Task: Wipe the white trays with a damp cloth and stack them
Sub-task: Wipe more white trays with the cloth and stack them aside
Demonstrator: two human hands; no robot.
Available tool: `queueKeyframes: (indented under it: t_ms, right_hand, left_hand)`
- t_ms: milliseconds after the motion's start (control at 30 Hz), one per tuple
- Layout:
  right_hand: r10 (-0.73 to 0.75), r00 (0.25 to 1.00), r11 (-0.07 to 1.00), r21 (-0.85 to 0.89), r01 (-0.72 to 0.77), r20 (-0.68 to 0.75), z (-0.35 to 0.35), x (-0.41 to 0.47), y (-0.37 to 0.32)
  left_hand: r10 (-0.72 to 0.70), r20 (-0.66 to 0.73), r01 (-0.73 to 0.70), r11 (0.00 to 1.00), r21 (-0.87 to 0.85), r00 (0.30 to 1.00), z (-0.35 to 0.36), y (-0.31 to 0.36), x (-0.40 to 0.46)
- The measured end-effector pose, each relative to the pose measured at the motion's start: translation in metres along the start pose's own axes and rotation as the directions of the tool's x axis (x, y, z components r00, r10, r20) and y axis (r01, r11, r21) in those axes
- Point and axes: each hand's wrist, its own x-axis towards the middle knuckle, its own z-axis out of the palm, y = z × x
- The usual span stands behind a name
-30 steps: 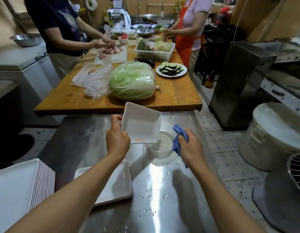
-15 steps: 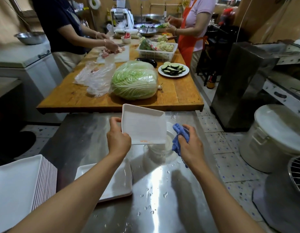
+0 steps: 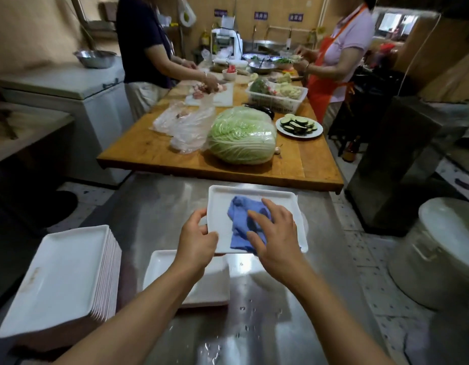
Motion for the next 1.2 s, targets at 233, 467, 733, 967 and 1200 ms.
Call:
queueKeyframes:
  t_ms: [233,467,733,967,1200]
  right_hand:
    - [-0.154,0.988,0.984,-0.096,0.15,-0.033,0.007,0.002,-0.041]
    - [-0.217,0.975,0.963,-0.173,0.208,-0.036,0.01,0.025,-0.082]
    - [-0.119,0.985,0.959,-0.271,0.083,-0.121,-0.01,0.024,-0.061]
    - [0.083,0.97,0.87,-0.458,-0.182,-0.229,-0.037,0.018,-0.029]
    - [0.142,0.955,0.836,-0.485,-0.257,-0.26,-0.043,0.023,-0.034]
  left_hand:
    - [-0.018,0.075,0.024,0.997,-0.074,0.997,-0.026,0.004,-0.022]
    - [0.059,0.073,-0.059,0.998,0.003,0.996,-0.045,0.014,-0.036]
    - [0.019,0.097,-0.01,0.996,-0.091,0.995,-0.062,0.021,-0.042]
    - [0.028,0.093,-0.01,0.983,-0.182,0.995,-0.07,0.023,-0.04]
    - [0.01,0.128,0.021,0.97,-0.242,0.992,-0.069,0.026,-0.041]
